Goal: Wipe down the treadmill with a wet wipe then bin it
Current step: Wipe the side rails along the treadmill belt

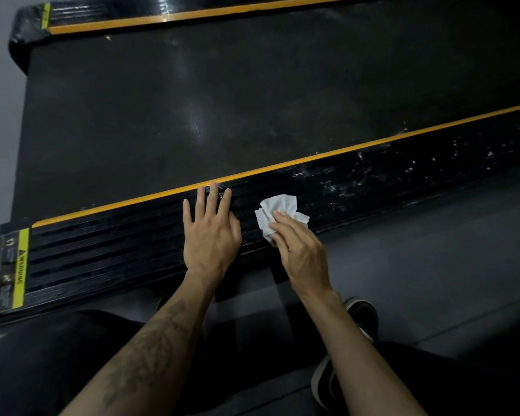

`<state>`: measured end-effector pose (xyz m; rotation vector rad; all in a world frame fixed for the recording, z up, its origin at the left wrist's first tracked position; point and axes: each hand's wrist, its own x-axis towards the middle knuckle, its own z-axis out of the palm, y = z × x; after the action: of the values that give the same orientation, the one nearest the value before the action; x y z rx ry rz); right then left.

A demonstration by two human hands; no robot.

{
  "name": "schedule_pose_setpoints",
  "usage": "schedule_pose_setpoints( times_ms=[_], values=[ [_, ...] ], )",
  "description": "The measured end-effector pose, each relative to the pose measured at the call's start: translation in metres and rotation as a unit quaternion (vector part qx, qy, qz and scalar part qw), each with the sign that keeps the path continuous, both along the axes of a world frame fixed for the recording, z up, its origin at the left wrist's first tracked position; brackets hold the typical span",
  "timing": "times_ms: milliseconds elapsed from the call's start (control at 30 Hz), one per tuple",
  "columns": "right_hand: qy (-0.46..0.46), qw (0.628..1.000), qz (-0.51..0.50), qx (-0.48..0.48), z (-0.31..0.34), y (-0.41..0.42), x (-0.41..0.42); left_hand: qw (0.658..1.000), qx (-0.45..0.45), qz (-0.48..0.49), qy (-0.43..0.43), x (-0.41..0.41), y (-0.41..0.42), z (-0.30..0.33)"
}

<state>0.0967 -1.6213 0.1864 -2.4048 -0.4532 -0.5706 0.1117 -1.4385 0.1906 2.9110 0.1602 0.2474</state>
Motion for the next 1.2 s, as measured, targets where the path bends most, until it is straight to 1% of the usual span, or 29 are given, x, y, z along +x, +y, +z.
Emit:
schedule_pose_setpoints(
  times_ms=[100,267,467,600,700,767,933,967,1100,1200],
  values=[
    [0.037,0.999,-0.008,0.010,-0.001,-0.001,0.001,1.000,-0.002,0.002,-0.002,0.001,0.000,0.000],
    [0.042,0.999,-0.008,0.025,0.002,0.000,-0.001,1.000,-0.002,0.000,0.002,0.000,0.000,0.000],
    [0.071,0.996,-0.045,0.034,0.005,0.011,-0.004,1.000,-0.001,0.003,-0.003,0.000,-0.001,0.000],
    [0.062,0.996,-0.049,0.031,0.005,0.014,-0.006,1.000,-0.003,0.004,-0.005,0.001,-0.001,0.001],
    [0.028,0.999,-0.037,0.023,0.000,0.012,-0.007,1.000,-0.006,0.004,-0.006,0.000,-0.002,0.001],
    [0.018,1.000,-0.021,0.002,-0.004,0.011,-0.010,1.000,-0.009,0.003,-0.006,0.000,-0.002,0.001],
    [-0.006,0.993,0.031,-0.110,-0.014,0.004,-0.020,1.000,-0.001,0.003,-0.014,0.000,-0.002,0.000],
    [0.002,0.993,0.021,-0.115,-0.015,0.000,-0.022,1.000,-0.003,0.003,-0.013,0.000,-0.003,0.001],
    [0.037,0.990,-0.074,-0.118,-0.018,0.004,-0.038,1.000,-0.004,0.007,-0.016,0.000,-0.003,0.001],
    [0.037,0.986,-0.046,-0.157,-0.015,0.019,-0.037,1.000,-0.006,0.006,-0.015,0.000,-0.004,0.002]
  ],
)
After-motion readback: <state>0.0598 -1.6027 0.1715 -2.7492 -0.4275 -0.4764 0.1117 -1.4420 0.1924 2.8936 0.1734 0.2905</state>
